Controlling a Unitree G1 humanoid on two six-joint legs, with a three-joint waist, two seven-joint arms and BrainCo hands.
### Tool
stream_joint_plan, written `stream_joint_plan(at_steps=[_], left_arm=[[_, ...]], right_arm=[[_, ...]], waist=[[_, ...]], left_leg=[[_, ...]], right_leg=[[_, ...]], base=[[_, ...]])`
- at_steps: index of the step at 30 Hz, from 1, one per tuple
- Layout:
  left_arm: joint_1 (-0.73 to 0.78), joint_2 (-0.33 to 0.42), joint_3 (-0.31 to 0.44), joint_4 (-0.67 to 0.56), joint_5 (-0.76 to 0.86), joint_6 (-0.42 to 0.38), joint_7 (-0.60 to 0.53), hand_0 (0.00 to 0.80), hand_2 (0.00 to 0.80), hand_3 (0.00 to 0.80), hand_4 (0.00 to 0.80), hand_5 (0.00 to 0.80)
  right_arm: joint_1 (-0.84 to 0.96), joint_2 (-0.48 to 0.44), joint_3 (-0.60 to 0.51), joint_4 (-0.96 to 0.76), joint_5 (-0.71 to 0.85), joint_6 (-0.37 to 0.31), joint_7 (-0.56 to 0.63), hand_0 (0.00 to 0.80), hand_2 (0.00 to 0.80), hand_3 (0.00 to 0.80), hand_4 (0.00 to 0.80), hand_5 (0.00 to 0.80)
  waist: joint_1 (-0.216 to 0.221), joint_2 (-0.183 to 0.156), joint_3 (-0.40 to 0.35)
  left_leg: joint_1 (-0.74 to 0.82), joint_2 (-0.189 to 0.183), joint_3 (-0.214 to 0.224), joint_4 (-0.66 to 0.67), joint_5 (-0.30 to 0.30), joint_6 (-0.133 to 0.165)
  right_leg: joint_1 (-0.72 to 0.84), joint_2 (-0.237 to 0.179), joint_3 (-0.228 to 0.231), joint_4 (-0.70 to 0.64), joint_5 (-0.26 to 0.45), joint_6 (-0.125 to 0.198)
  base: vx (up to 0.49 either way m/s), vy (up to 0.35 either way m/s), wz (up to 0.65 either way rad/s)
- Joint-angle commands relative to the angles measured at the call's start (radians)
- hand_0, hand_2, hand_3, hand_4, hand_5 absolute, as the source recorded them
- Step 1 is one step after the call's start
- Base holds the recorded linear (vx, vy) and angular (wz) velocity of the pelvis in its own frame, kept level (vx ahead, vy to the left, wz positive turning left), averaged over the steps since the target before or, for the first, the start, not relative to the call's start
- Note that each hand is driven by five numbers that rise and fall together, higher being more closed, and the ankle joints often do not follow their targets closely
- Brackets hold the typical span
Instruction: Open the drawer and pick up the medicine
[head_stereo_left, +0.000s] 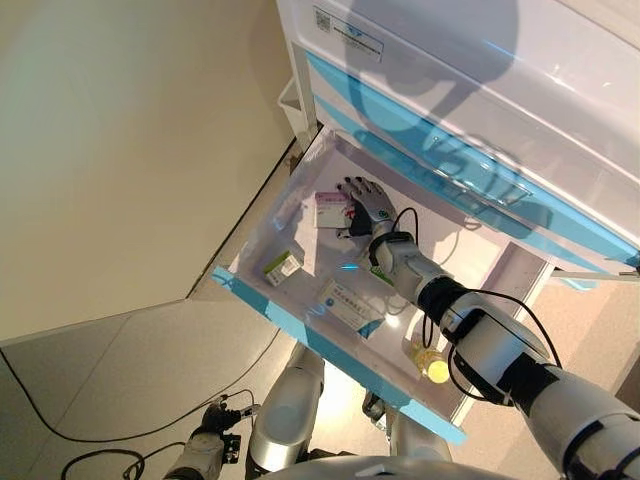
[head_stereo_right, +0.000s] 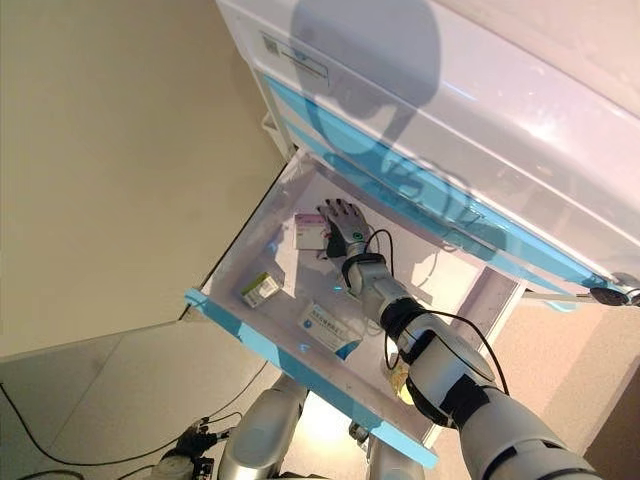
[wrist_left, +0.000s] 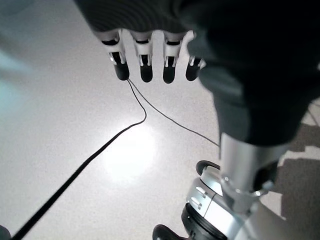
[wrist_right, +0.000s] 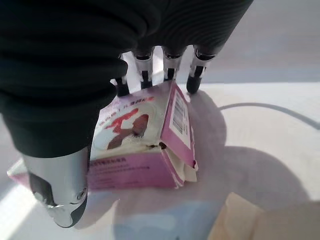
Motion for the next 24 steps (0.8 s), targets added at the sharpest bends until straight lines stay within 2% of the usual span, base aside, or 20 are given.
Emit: stream_joint_plan(at_steps=[1, 6, 7, 8, 9, 18, 24], left_arm=[[-0.014, 0.01, -0.027, 0.024, -0.029, 0.007, 0.022, 0.0, 0.0, 0.0, 0.0, 0.0], [-0.024, 0.008, -0.038, 0.03, -0.025, 0.016, 0.013, 0.0, 0.0, 0.0, 0.0, 0.0], [-0.024, 0.008, -0.038, 0.03, -0.025, 0.016, 0.013, 0.0, 0.0, 0.0, 0.0, 0.0], [-0.027, 0.007, -0.039, 0.031, -0.023, 0.019, 0.01, 0.0, 0.0, 0.0, 0.0, 0.0], [-0.032, 0.006, -0.04, 0.034, -0.018, 0.023, 0.006, 0.0, 0.0, 0.0, 0.0, 0.0], [-0.07, 0.006, -0.029, 0.053, 0.001, 0.034, -0.003, 0.0, 0.0, 0.0, 0.0, 0.0], [-0.089, 0.015, -0.009, 0.067, 0.006, 0.037, -0.002, 0.0, 0.0, 0.0, 0.0, 0.0]], right_arm=[[-0.047, 0.058, 0.043, 0.107, -0.085, 0.034, 0.085, 0.0, 0.0, 0.0, 0.0, 0.0], [-0.037, 0.09, 0.089, 0.177, -0.163, 0.054, 0.145, 0.0, 0.0, 0.0, 0.0, 0.0], [-0.037, 0.09, 0.089, 0.177, -0.163, 0.054, 0.145, 0.317, 0.317, 0.317, 0.317, 0.317], [-0.032, 0.093, 0.095, 0.185, -0.176, 0.056, 0.154, 0.502, 0.502, 0.502, 0.502, 0.502], [-0.026, 0.096, 0.104, 0.188, -0.192, 0.056, 0.167, 0.8, 0.8, 0.8, 0.8, 0.8], [0.005, 0.084, 0.118, 0.143, -0.188, 0.033, 0.187, 0.8, 0.8, 0.8, 0.8, 0.8], [0.011, 0.056, 0.115, 0.064, -0.141, 0.01, 0.193, 0.8, 0.8, 0.8, 0.8, 0.8]], waist=[[0.027, -0.028, 0.039], [0.031, -0.025, 0.044], [0.031, -0.025, 0.044], [0.031, -0.025, 0.045], [0.033, -0.025, 0.046], [0.027, -0.035, 0.048], [0.013, -0.053, 0.04]], left_leg=[[0.024, -0.079, 0.036, 0.015, -0.057, 0.049], [0.019, -0.079, 0.03, 0.006, -0.049, 0.043], [0.019, -0.079, 0.029, 0.006, -0.049, 0.043], [0.017, -0.08, 0.028, 0.005, -0.047, 0.042], [0.016, -0.08, 0.025, 0.005, -0.045, 0.04], [0.02, -0.079, 0.018, -0.001, -0.039, 0.033], [0.028, -0.075, 0.029, 0.005, -0.045, 0.035]], right_leg=[[-0.02, -0.084, 0.044, -0.028, 0.17, 0.072], [-0.023, -0.083, 0.035, -0.03, 0.17, 0.07], [-0.023, -0.083, 0.035, -0.03, 0.17, 0.07], [-0.024, -0.083, 0.034, -0.03, 0.17, 0.07], [-0.024, -0.083, 0.03, -0.031, 0.17, 0.069], [-0.019, -0.082, 0.024, -0.032, 0.167, 0.067], [-0.018, -0.083, 0.035, -0.022, 0.166, 0.065]], base=[[0.0, 0.0, 0.0], [0.0, 0.0, 0.0], [0.0, 0.0, 0.0], [0.0, 0.0, 0.0], [0.0, 0.0, 0.0], [-0.013, -0.007, 0.06], [-0.002, 0.0, 0.01]])
